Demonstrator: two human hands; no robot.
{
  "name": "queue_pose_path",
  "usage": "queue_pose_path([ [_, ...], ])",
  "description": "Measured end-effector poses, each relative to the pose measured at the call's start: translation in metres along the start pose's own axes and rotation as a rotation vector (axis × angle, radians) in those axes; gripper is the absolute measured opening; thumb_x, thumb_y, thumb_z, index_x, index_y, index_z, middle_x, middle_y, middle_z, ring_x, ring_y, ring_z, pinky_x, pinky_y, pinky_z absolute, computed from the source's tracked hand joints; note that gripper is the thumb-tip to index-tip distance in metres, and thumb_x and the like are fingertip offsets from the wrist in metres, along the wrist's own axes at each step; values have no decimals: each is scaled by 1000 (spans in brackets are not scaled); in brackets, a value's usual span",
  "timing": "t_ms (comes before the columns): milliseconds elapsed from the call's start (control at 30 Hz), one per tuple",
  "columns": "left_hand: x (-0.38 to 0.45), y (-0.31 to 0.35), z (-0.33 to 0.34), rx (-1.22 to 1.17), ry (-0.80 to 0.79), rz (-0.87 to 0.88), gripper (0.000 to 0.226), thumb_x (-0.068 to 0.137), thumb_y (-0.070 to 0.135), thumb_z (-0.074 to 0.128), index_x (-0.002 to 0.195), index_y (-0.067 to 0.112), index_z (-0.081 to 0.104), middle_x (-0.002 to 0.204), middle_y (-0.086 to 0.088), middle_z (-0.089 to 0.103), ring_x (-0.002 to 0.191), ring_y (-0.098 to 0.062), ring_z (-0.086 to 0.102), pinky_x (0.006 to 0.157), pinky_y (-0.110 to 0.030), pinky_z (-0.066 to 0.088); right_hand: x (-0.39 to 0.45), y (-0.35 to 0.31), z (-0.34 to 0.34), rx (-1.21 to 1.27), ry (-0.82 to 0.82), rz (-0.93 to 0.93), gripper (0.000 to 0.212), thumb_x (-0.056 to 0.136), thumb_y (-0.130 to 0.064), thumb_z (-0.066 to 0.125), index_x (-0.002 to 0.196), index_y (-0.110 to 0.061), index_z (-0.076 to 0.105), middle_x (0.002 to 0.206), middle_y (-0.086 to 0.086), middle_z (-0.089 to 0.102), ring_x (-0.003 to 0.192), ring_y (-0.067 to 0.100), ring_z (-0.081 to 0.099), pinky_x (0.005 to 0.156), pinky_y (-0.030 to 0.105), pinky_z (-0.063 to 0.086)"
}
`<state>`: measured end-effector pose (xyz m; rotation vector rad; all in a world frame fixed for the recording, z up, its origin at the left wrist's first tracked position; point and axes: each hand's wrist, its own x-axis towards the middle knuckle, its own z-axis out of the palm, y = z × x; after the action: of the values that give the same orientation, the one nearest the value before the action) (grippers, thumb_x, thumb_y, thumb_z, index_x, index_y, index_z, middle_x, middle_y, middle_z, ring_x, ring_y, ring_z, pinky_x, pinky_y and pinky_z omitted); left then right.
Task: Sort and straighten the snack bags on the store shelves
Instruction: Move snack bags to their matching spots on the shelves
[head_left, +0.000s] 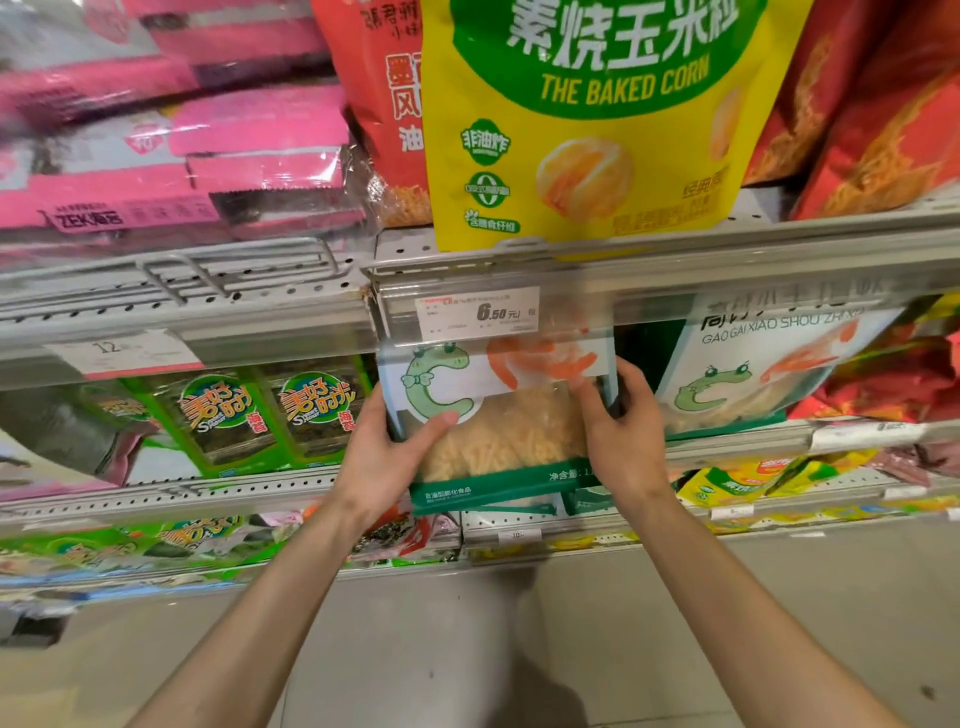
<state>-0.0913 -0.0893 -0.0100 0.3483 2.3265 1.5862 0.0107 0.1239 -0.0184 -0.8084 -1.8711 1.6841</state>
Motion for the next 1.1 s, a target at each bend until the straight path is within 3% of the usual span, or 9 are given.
queue_pose_path([
  [100,0,4,4,-61,33,4,43,86,22,81,122,28,60,112,15,72,95,13,67,79,-9,55,5,-5,1,5,23,-38,31,101,-29,63,132,-26,57,109,-14,67,92,-14,64,74,7,51],
  [233,8,7,12,-112,59,16,38,86,16,80,118,26,62,104,17,72,88,10,70,72,-10,56,15,-7,-1,-15,29,-54,37,101,-33,63,136,-24,55,120,-5,68,109,6,64,93,21,55],
  [367,14,11,16,-104,93,31,42,85,23,82,122,19,62,106,12,73,88,9,70,69,-9,54,24,-11,-1,-25,39,-90,28,102,-30,61,128,-25,54,118,1,67,100,3,63,82,10,50],
  [567,18,10,23,-113,125,49,40,87,21,80,123,19,61,108,12,72,91,7,70,77,-14,58,25,-5,-3,-52,45,-123,35,104,-30,57,137,-20,50,120,0,64,106,5,62,82,6,47],
  [633,25,7,23,-88,112,30,38,87,24,80,119,22,59,107,15,71,92,7,69,86,-21,59,27,0,1,-96,28,-123,36,105,-33,54,138,-22,46,121,-4,63,110,8,61,86,7,47],
  [767,30,-2,23,-1,97,-11,45,89,35,77,127,27,54,116,13,68,109,-7,65,103,-33,53,30,5,3,-210,-64,-92,40,106,-39,50,143,-24,41,111,-22,60,103,3,61,98,31,50],
  [900,15,-13,22,128,49,-28,67,88,47,75,143,26,44,121,16,61,112,-9,59,100,-27,47,20,14,-11,-284,-119,-125,53,104,-37,54,152,-28,33,137,-8,58,127,11,56,107,33,47],
  [1033,7,-31,24,278,-17,-52,80,77,49,85,141,28,42,119,15,62,110,-14,64,95,-31,52,4,34,-21,-394,-152,-100,80,92,-39,73,155,-29,26,147,-7,53,134,13,53,108,40,50],
  [1100,11,-31,27,317,-9,-38,78,76,45,86,139,24,46,123,10,66,109,-12,63,92,-26,50,4,39,-22,-398,-143,-76,86,88,-45,76,155,-29,25,148,-6,54,135,16,54,107,46,52],
])
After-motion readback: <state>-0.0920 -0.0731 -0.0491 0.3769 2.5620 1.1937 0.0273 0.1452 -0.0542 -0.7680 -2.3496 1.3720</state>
